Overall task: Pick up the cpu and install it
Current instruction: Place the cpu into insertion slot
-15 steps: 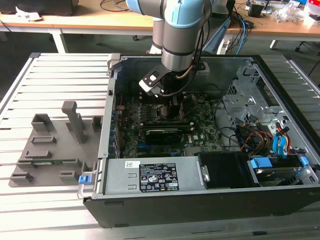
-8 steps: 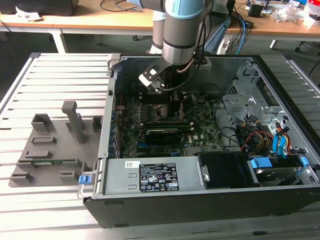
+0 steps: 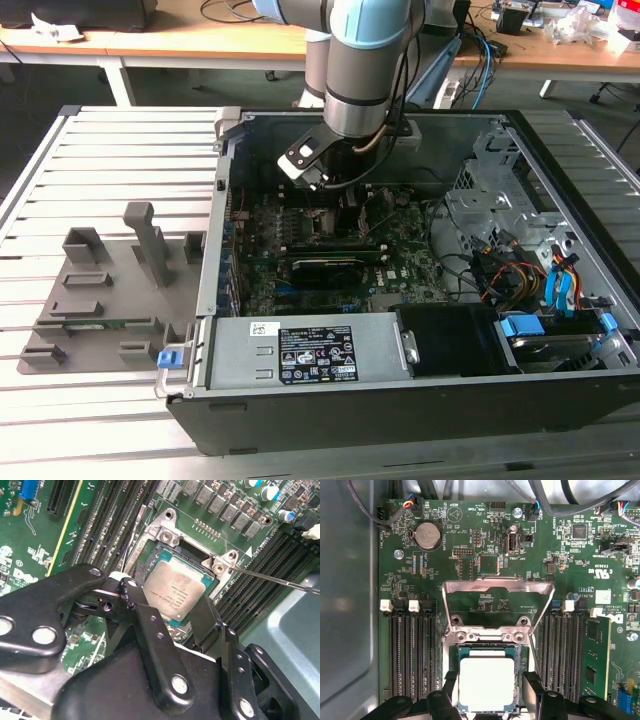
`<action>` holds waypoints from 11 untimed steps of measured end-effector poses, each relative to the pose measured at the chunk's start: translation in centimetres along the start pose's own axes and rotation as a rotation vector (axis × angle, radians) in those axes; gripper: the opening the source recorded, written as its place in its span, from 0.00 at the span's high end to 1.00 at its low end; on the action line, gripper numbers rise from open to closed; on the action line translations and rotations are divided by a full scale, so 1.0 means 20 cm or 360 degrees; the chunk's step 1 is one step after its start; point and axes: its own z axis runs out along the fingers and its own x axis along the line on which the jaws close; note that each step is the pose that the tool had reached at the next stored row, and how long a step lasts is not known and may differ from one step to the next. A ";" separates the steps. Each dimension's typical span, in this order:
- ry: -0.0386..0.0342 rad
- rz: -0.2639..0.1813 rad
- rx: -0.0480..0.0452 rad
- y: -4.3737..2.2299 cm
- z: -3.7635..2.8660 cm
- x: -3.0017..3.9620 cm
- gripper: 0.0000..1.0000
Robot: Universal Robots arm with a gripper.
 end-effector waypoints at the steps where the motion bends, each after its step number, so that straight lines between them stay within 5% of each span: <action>1: 0.0000 0.0000 0.0000 0.000 0.003 -0.002 0.38; 6: 0.0003 0.0000 0.0000 0.000 0.003 -0.014 0.38; 7: 0.0022 -0.0001 0.0000 0.000 0.003 -0.013 0.38; 9: 0.0031 0.0000 0.0000 -0.001 -0.002 -0.012 0.38; 11: 0.0032 -0.0001 0.0000 -0.002 -0.068 -0.014 0.38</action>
